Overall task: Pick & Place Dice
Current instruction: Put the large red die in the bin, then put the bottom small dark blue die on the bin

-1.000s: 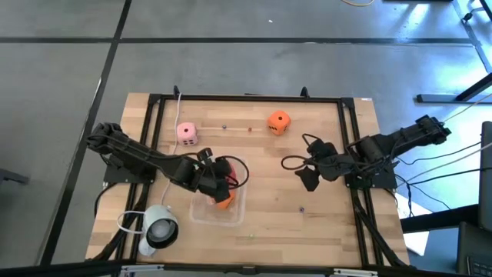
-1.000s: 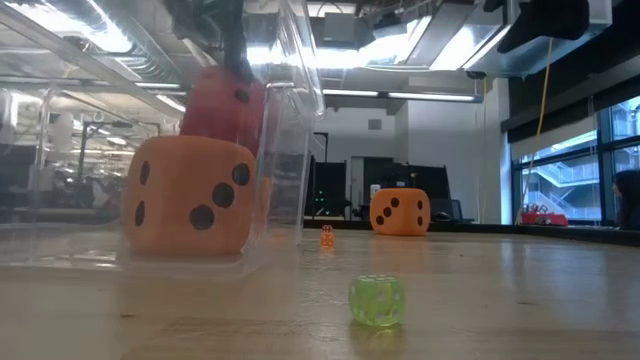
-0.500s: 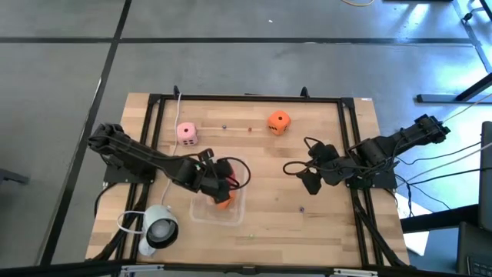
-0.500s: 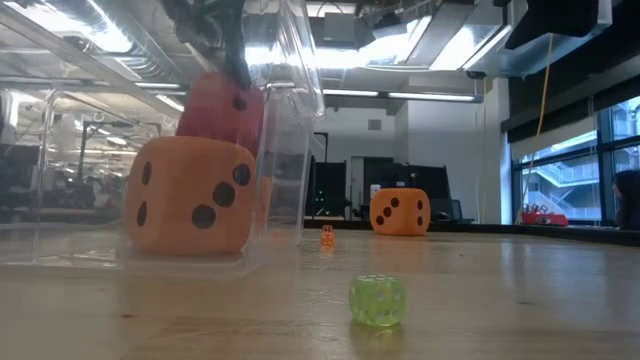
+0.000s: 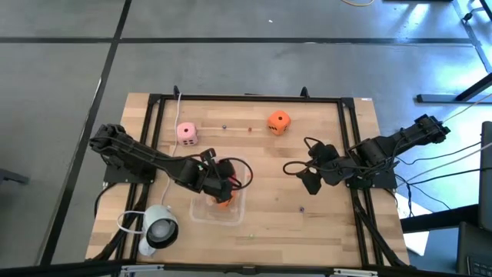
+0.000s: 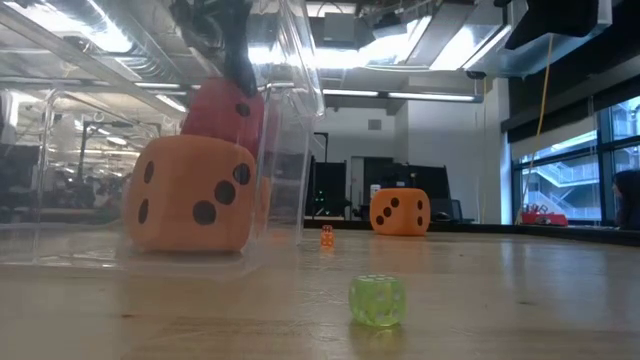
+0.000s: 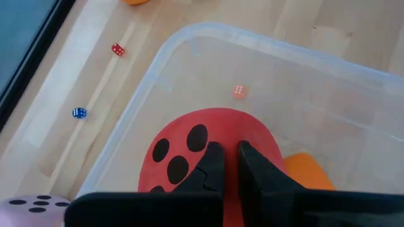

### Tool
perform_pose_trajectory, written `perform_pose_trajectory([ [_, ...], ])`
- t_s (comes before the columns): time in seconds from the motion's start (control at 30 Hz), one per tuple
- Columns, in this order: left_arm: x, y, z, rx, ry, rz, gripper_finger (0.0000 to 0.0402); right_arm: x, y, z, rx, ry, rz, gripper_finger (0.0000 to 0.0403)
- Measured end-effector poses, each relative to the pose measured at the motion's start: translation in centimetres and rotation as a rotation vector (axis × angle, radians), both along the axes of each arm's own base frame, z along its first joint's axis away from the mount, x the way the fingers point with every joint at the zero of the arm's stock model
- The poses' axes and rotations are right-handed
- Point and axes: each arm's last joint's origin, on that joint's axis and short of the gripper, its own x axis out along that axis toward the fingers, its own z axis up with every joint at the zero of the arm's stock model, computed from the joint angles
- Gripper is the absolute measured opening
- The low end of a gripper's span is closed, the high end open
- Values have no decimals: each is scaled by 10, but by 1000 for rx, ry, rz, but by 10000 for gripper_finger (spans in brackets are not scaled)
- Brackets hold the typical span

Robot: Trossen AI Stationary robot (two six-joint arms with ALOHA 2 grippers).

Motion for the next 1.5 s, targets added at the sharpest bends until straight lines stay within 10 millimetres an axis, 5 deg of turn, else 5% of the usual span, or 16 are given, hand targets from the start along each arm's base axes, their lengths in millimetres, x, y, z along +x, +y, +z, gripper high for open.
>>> perform_pose_trajectory([
  [0.13,1,-1,1,-11,-19,-7,29,0,0,0,2,1,2,283],
  [0.4,0,-3,15,-131,-96,-45,159,0,0,0,0,5,2,283],
  [0.6,-4,1,49,-189,-210,-4,214,-1,1,0,-2,8,7,283],
  [0.83,-11,1,95,-253,-369,19,208,-6,8,-2,-15,34,75,283],
  [1.07,-12,-22,107,-152,-478,-79,180,-8,28,-23,-53,114,160,283],
  [1.27,-18,-46,92,3,-551,-32,156,-17,48,-62,-78,190,108,283],
  [1.5,-9,-60,63,-150,-646,-89,137,-26,71,-94,-57,211,98,283],
])
